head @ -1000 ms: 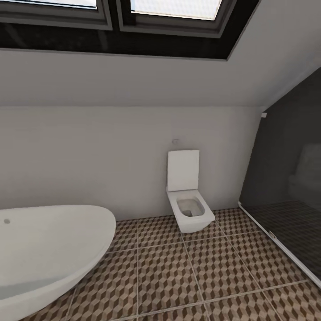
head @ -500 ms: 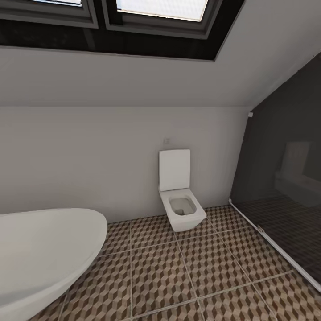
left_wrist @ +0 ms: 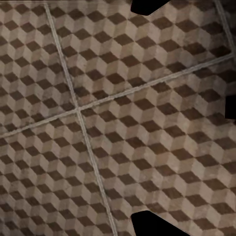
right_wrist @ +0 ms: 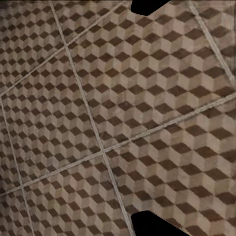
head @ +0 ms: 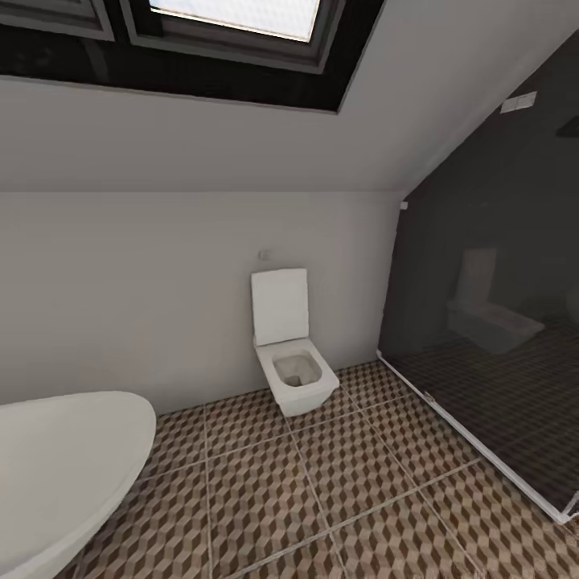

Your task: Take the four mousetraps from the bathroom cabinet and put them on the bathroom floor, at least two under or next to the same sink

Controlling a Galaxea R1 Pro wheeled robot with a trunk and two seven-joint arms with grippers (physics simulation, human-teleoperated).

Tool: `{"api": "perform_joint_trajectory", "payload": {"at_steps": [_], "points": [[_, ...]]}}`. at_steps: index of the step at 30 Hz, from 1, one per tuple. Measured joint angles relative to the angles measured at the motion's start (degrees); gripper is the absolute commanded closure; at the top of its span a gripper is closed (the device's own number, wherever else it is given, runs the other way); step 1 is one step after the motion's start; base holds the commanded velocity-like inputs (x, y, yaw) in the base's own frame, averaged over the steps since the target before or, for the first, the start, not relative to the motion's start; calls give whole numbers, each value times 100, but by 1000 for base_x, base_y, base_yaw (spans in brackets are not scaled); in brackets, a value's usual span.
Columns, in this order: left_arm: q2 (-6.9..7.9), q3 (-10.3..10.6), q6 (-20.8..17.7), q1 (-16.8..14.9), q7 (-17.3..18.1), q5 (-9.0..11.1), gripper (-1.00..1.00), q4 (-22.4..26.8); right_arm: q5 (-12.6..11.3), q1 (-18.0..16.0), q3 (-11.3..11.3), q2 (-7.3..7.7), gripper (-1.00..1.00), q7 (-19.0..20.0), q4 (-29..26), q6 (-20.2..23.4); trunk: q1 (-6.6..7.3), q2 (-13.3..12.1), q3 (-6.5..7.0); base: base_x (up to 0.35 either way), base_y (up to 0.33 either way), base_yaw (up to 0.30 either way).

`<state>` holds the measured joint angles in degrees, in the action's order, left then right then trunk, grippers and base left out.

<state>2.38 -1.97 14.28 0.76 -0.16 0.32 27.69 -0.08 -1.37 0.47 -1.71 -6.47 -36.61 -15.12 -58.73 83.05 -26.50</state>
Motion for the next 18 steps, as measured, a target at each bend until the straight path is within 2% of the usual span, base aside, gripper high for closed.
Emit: {"api": "perform_joint_trajectory", "payload": {"at_steps": [18], "points": [[0, 0, 2, 0, 0, 0, -100, 0, 0, 0, 0, -3, -100, 0, 0, 0, 0, 0, 0, 0, 0, -292]]}}
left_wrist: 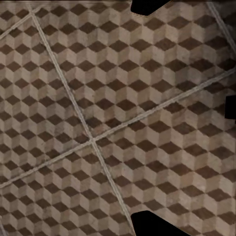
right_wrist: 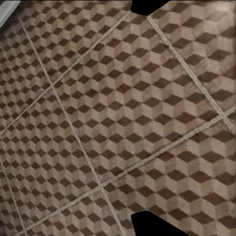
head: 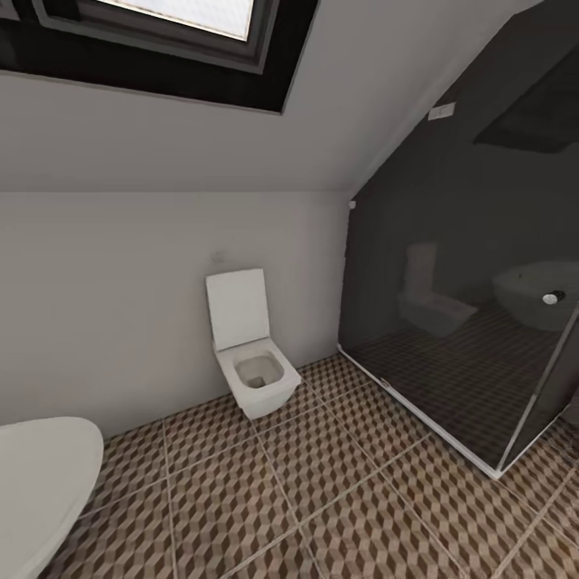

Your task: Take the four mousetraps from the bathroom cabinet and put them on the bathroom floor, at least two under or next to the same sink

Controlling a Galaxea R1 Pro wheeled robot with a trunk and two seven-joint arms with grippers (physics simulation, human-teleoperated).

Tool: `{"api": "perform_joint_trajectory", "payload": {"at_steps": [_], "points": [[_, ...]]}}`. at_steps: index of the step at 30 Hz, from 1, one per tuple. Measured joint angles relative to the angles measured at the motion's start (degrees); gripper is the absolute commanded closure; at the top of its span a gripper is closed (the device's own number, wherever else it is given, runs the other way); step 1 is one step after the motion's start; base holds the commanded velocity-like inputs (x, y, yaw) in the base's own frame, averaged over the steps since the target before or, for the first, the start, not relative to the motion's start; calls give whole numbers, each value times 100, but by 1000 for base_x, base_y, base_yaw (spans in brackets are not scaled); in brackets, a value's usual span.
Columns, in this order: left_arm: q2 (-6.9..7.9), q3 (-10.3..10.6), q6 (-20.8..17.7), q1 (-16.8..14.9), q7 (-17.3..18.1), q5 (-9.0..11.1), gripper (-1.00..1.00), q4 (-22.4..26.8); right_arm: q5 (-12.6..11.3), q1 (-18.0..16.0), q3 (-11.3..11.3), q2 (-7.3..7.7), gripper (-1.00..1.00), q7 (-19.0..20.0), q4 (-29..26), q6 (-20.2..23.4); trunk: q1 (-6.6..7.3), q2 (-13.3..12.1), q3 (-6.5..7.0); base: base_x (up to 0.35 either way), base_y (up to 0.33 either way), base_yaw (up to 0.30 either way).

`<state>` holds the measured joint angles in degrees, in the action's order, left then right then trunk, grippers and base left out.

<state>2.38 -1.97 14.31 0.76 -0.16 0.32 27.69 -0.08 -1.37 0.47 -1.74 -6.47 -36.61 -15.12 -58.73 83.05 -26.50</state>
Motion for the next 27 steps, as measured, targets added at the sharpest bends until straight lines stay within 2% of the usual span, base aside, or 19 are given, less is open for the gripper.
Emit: {"api": "perform_joint_trajectory", "payload": {"at_steps": [27], "points": [[0, 0, 3, 0, 0, 8, -100, 0, -8, 0, 0, -1, -100, 17, 2, 9, 0, 0, 0, 0, 0, -292]]}}
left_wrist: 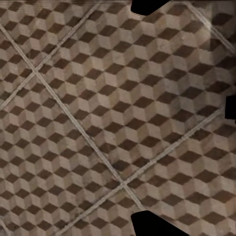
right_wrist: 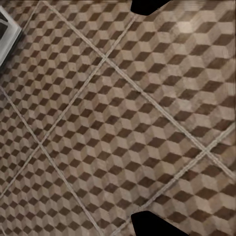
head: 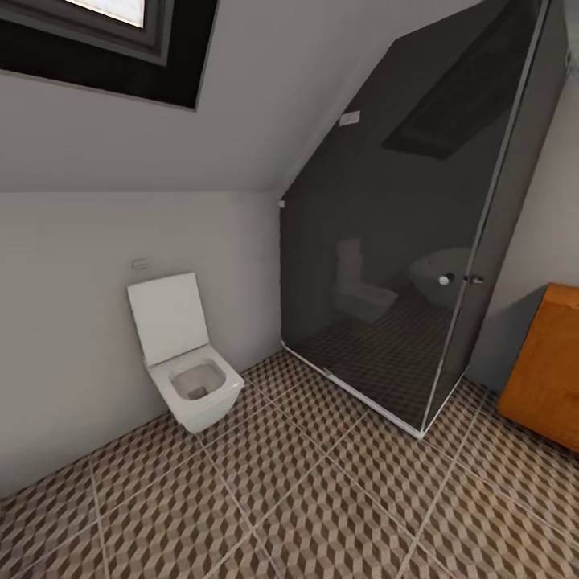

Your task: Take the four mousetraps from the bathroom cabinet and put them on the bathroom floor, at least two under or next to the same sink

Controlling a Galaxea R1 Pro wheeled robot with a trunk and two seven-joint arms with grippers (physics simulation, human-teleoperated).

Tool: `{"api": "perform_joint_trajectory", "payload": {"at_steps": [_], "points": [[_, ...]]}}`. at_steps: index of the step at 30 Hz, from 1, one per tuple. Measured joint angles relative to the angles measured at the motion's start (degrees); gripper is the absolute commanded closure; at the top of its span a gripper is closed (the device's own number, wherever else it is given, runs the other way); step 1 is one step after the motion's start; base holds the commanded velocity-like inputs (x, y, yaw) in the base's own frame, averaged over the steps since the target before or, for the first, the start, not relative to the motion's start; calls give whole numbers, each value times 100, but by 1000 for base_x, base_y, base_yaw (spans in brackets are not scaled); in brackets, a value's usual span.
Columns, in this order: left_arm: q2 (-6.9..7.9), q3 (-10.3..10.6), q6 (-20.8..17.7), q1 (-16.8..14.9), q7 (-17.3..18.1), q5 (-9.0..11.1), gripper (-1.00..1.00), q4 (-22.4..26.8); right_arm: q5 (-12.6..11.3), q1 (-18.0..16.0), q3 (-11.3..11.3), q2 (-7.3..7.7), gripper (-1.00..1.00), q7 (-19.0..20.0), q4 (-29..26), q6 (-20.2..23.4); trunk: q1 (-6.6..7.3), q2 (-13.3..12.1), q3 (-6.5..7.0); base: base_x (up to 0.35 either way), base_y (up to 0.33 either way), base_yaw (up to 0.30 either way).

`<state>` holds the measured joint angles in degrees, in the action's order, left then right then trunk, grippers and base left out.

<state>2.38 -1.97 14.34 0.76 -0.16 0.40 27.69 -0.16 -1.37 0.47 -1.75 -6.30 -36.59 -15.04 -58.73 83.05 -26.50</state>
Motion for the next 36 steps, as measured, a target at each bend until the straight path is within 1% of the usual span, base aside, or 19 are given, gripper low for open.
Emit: {"api": "perform_joint_trajectory", "payload": {"at_steps": [32, 36], "points": [[0, 8, 0, 0, 5, -7, -100, 0, 0, 0, 0, 0, -100, 0, 7, -5, 0, 0, 0, 0, 0, -292], [0, 11, 91, 0, 7, -4, -100, 0, 0, 0, 0, 0, -100, 0, 7, -6, 0, 0, 0, 0, 0, -292]]}}
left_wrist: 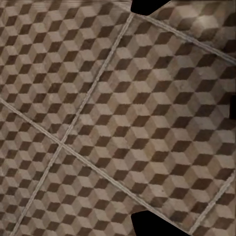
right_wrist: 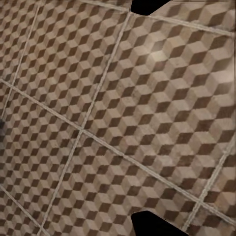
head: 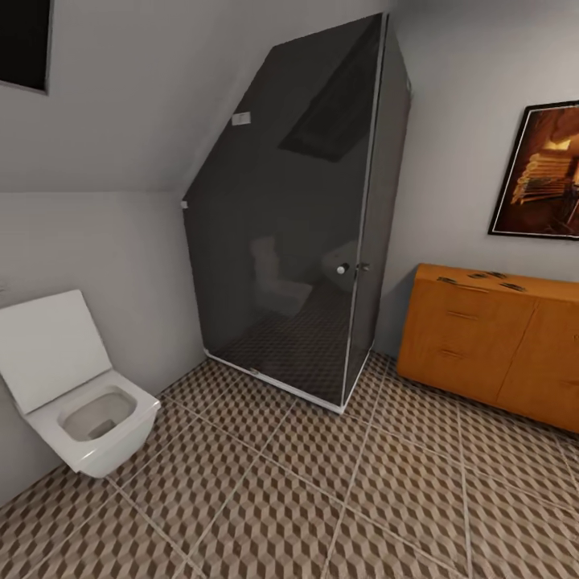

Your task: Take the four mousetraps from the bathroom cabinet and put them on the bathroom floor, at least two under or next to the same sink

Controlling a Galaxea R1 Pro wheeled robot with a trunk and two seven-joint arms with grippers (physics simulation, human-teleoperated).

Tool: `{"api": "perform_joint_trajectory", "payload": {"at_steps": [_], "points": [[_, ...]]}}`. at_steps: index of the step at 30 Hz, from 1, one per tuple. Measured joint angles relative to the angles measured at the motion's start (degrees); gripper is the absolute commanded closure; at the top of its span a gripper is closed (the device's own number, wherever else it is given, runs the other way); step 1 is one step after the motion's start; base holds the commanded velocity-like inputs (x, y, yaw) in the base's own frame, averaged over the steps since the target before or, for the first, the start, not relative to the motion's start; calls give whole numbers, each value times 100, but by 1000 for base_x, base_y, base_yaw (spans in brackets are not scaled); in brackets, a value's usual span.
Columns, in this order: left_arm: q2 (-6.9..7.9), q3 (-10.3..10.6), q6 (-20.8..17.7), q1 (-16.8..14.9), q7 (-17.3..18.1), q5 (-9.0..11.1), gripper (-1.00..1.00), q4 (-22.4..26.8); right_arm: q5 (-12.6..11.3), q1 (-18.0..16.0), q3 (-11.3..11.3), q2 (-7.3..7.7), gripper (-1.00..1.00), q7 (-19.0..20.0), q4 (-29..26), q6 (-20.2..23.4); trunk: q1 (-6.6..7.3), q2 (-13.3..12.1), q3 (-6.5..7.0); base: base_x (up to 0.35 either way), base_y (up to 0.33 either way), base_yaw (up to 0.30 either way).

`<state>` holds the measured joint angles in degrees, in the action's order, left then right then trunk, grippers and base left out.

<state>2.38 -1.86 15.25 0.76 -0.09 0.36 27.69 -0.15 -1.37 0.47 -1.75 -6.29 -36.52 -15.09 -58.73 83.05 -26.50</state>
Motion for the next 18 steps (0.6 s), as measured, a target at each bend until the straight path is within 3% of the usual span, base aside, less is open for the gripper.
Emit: {"api": "perform_joint_trajectory", "payload": {"at_steps": [6, 18], "points": [[7, 7, 385, 0, 0, 1, -100, -86, 0, 0, 0, 2, -100, 0, 0, -3, 0, 0, 0, 0, 0, -292], [1, 7, 445, 0, -2, 0, -100, -131, 0, 0, 0, 1, -100, 0, 0, -3, 0, 0, 0, 0, 0, -292]]}}
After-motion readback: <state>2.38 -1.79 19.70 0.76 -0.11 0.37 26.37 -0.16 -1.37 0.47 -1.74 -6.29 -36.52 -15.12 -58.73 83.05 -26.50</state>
